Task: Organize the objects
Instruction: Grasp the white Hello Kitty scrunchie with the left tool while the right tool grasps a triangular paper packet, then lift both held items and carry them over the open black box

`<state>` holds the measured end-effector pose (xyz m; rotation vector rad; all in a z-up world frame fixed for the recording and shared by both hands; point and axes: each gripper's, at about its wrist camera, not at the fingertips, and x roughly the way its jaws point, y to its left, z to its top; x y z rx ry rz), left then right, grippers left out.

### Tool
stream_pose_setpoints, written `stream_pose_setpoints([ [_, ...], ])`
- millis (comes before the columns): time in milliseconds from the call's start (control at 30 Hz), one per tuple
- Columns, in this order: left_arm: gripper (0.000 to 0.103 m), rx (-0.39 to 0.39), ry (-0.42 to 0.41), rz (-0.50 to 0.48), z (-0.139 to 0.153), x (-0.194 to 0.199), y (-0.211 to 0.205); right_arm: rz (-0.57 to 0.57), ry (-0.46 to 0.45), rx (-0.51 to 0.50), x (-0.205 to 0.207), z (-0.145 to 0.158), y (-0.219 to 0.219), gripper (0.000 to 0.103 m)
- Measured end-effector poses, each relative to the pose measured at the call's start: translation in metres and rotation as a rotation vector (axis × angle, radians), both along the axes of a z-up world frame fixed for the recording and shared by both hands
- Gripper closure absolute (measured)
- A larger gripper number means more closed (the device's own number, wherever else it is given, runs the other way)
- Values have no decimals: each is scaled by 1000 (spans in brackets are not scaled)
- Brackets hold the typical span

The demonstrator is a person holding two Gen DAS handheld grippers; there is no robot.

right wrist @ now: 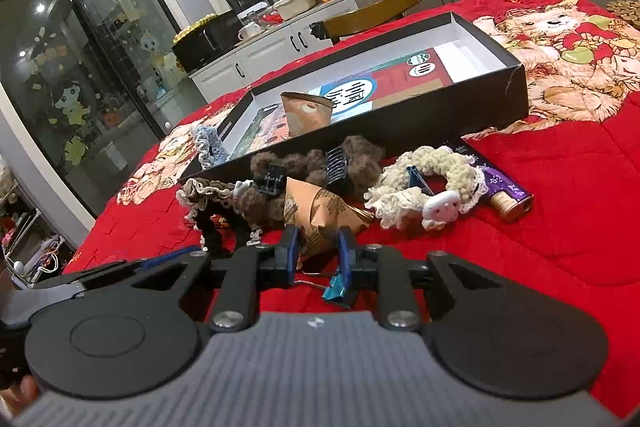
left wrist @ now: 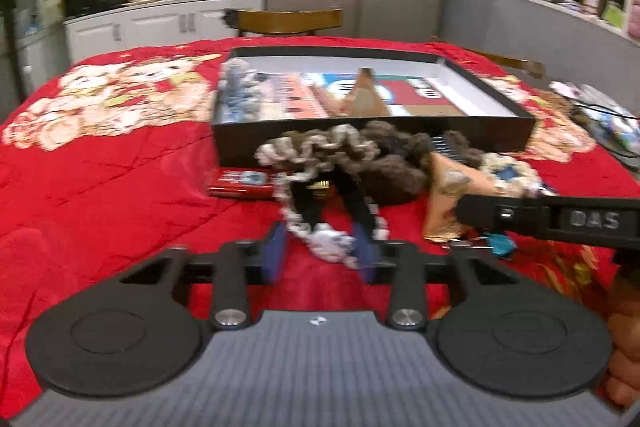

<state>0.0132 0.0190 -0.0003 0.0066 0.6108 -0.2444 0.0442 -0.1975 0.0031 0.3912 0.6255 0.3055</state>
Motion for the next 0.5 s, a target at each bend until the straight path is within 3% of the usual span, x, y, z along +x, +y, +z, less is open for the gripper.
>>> stream_pose_setpoints([
  [500,78,13,-76,35,7,-11,-1,6,-20,12,-3,1,-1,83],
])
